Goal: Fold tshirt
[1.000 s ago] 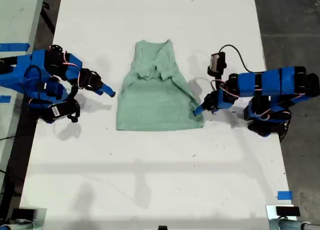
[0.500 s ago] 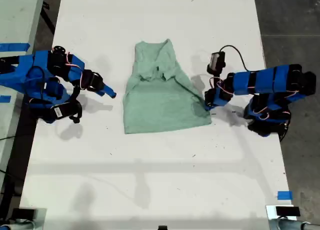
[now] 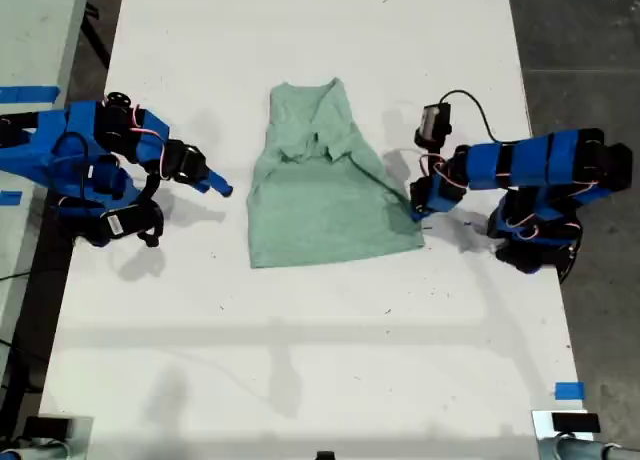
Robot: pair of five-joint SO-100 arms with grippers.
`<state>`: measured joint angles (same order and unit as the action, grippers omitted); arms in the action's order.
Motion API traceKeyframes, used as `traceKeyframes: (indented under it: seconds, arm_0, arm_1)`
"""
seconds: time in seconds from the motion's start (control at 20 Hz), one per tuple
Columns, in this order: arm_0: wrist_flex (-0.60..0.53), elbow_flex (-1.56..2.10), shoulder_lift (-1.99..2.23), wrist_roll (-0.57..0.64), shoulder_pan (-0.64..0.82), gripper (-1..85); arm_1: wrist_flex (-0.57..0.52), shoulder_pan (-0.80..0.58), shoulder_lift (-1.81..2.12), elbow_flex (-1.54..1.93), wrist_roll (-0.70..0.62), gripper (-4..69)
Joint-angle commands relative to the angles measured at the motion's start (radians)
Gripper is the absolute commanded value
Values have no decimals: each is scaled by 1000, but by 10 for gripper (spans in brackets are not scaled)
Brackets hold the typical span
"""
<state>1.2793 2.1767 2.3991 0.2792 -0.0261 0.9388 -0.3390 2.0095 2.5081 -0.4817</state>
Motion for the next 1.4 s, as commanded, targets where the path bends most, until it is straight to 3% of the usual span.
traceKeyframes:
  seconds: [0.0, 0.2, 0.65, 0.7, 0.75, 0.8, 0.9, 1.05, 1.35]
  arm_0:
    - [-17, -18, -2, -15, -20, 145]
    - [-21, -18, -5, -15, -20, 145]
    - [-18, -26, -9, -11, -15, 145]
    - [-17, -28, -9, -12, -15, 146]
    - [-14, -29, -9, -15, -15, 147]
    - [-12, -29, -9, -15, -17, 147]
    - [-12, -35, -9, -14, -15, 147]
    - [-6, -48, -18, -8, -12, 147]
    - [6, -57, -23, -8, -11, 149]
  arm_1:
    - [54, 17, 60, -75, 5, -16]
    - [170, 28, 184, -130, 2, -16]
    - [236, -6, 268, -86, 9, -15]
    - [264, -2, 291, -103, 15, 28]
    - [302, 8, 318, -133, 21, 201]
    - [347, 12, 344, -172, 23, 262]
    - [417, 12, 380, -238, 26, 222]
    - [505, 11, 390, -311, 29, 232]
    - [495, 2, 393, -299, 18, 231]
